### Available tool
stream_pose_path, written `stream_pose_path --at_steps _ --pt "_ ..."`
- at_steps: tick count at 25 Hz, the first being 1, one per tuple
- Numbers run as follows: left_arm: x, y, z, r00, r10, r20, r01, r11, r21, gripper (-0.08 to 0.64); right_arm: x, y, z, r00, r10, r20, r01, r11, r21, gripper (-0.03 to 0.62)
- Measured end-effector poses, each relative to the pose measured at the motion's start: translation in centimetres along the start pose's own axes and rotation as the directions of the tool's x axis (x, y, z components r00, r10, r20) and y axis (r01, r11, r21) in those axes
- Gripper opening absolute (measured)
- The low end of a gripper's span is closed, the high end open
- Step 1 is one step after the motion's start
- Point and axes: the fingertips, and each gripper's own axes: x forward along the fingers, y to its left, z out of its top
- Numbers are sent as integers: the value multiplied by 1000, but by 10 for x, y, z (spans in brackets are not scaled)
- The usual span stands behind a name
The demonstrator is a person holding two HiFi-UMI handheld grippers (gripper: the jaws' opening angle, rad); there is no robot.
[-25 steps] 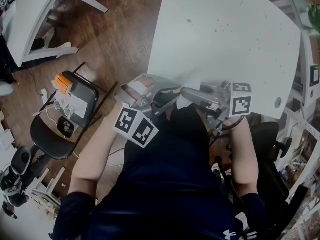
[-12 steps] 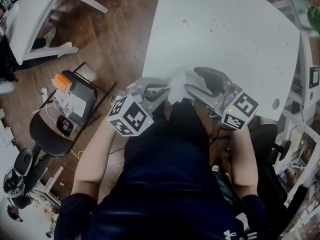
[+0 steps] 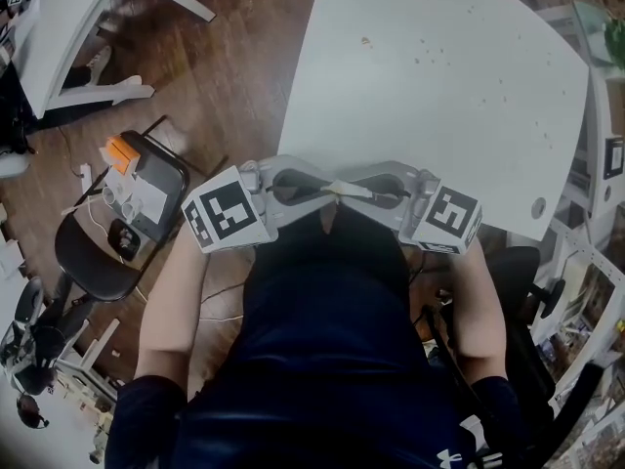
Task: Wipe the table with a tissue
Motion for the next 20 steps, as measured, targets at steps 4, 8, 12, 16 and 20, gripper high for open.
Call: stream_pose_path --at_steps 4,8,12,16,20 --pt "-9 18 -15 993 115 -15 -115 992 -46 98 0 -26 -13 987 -143 -75 147 988 49 25" --pt "-34 45 -22 952 304 33 -295 940 -170 114 -26 -91 -44 858 -456 -237 484 872 70 23" --pt "-52 59 -27 902 428 60 -404 884 -237 100 -38 -132 -69 736 -568 -369 634 769 79 23" --pt "-58 59 -27 892 443 89 -407 873 -268 87 -27 -154 -90 619 -601 -506 684 729 -30 23" --pt "-64 58 -24 890 441 116 -394 872 -291 77 -9 -167 -78 582 -642 -499 694 712 -106 23"
